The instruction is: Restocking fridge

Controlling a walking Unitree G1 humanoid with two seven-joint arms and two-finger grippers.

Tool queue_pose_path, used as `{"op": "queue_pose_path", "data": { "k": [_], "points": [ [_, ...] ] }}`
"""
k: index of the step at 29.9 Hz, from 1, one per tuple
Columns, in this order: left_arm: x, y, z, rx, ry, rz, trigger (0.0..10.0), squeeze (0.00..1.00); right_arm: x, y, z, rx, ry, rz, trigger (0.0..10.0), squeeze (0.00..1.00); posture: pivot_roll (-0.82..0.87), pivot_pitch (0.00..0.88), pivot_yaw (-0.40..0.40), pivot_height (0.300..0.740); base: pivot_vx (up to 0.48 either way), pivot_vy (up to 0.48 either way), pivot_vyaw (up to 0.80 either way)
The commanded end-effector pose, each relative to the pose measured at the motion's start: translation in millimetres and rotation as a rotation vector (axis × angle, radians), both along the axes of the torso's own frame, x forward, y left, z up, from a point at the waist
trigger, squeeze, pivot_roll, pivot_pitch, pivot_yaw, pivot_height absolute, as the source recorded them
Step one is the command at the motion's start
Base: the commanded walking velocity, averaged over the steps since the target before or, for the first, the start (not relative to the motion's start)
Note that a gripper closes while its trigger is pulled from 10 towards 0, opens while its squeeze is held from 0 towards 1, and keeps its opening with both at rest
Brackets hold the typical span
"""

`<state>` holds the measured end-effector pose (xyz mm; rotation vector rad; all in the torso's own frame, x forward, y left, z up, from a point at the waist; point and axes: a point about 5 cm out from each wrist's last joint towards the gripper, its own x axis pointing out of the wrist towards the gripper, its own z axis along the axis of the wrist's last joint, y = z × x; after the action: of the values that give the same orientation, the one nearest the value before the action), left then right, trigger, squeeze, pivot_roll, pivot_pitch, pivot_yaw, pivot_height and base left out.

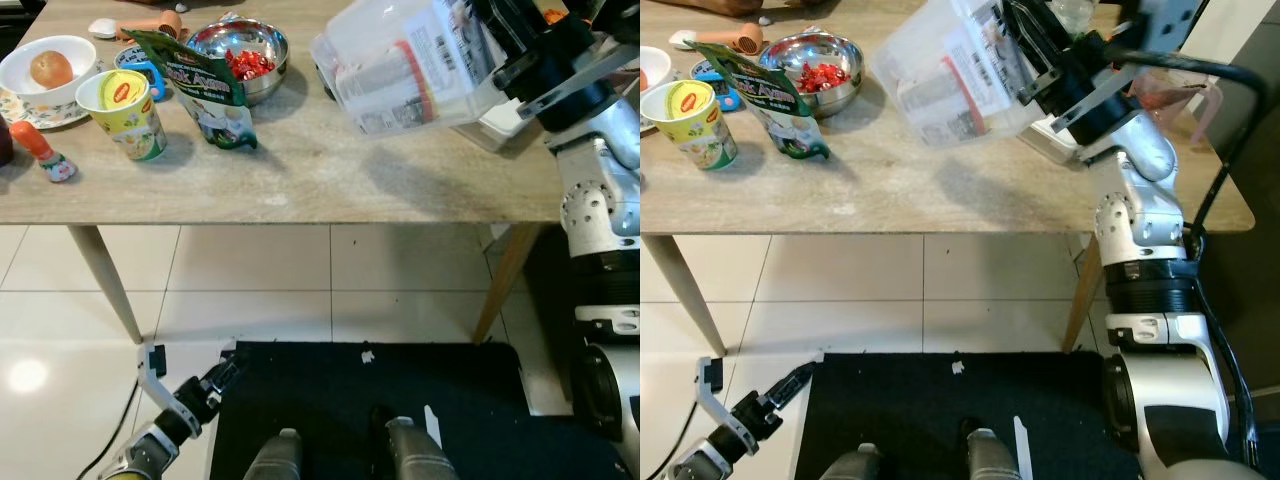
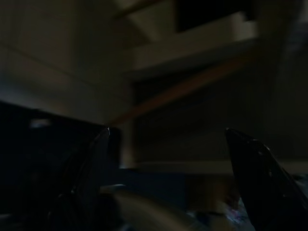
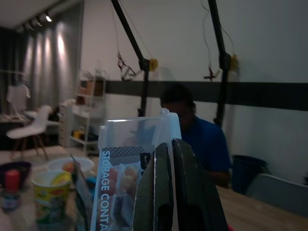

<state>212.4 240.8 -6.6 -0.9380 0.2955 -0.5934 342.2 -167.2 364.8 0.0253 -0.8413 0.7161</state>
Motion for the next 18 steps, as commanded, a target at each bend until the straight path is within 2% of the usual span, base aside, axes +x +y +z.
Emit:
{"op": "queue_pose_path", "data": {
  "k": [1,2,3,6,7,8,10,11,12,15,17,18],
  "points": [
    [-5.6,4.1,3,-0.016,-0.021,-0.049,10.0,0.0,-7.5,-6.3,7,0.057,-0.031,0.038,3.6,0.0,0.04,0.182,-0.02,0.74,0.0,0.0,0.0],
    [-5.6,4.1,3,-0.016,-0.021,-0.049,10.0,0.0,-7.5,-6.3,7,0.057,-0.031,0.038,3.6,0.0,0.04,0.182,-0.02,0.74,0.0,0.0,0.0],
    [-1.7,-4.9,12,-0.058,-0.086,-0.131,10.0,0.0,-8.1,-10.0,9,0.101,-0.018,0.086,5.3,0.0,0.04,0.18,-0.021,0.74,0.0,0.0,0.0],
    [-0.6,-8.2,15,-0.072,-0.109,-0.16,10.0,0.0,-8.4,-10.8,9,0.112,-0.014,0.103,5.3,0.0,0.04,0.18,-0.021,0.74,0.0,0.0,0.0],
    [2.1,-13.5,23,-0.091,-0.155,-0.208,10.0,0.0,-9.6,-10.3,8,0.117,-0.005,0.139,9.4,0.0,0.04,0.18,-0.021,0.74,0.0,0.0,0.0],
    [5.1,-18.7,32,-0.111,-0.207,-0.251,10.0,0.0,-10.4,-10.0,7,0.116,0.005,0.168,10.0,0.0,0.04,0.179,-0.026,0.74,0.0,0.0,0.0],
    [9.8,-26.4,50,-0.146,-0.296,-0.311,10.0,0.0,-11.5,-9.6,4,0.117,0.018,0.21,10.0,0.0,0.04,0.179,-0.029,0.74,0.0,0.0,0.0],
    [9.8,-26.4,50,-0.146,-0.296,-0.311,10.0,0.0,-11.5,-9.6,4,0.117,0.018,0.21,10.0,0.0,0.04,0.179,-0.029,0.74,0.0,0.0,0.0],
    [11.8,-29.3,61,-0.164,-0.345,-0.34,10.0,0.0,-12.2,-9.7,3,0.125,0.025,0.233,10.0,0.0,0.04,0.179,-0.031,0.74,0.0,0.0,0.0],
    [13.3,-31.7,71,-0.179,-0.391,-0.368,10.0,0.0,-13.4,-9.9,1,0.137,0.032,0.266,10.0,0.0,0.04,0.179,-0.031,0.74,0.0,0.0,0.0],
    [15.1,-34.8,95,-0.21,-0.494,-0.418,10.0,0.0,-17.3,-10.8,0,0.155,0.042,0.34,10.0,0.0,0.04,0.18,-0.032,0.74,0.0,0.0,0.0],
    [15.1,-34.8,95,-0.21,-0.494,-0.418,10.0,0.0,-17.3,-10.8,0,0.155,0.042,0.34,10.0,0.0,0.04,0.18,-0.032,0.74,0.0,0.0,0.0]
  ]
}}
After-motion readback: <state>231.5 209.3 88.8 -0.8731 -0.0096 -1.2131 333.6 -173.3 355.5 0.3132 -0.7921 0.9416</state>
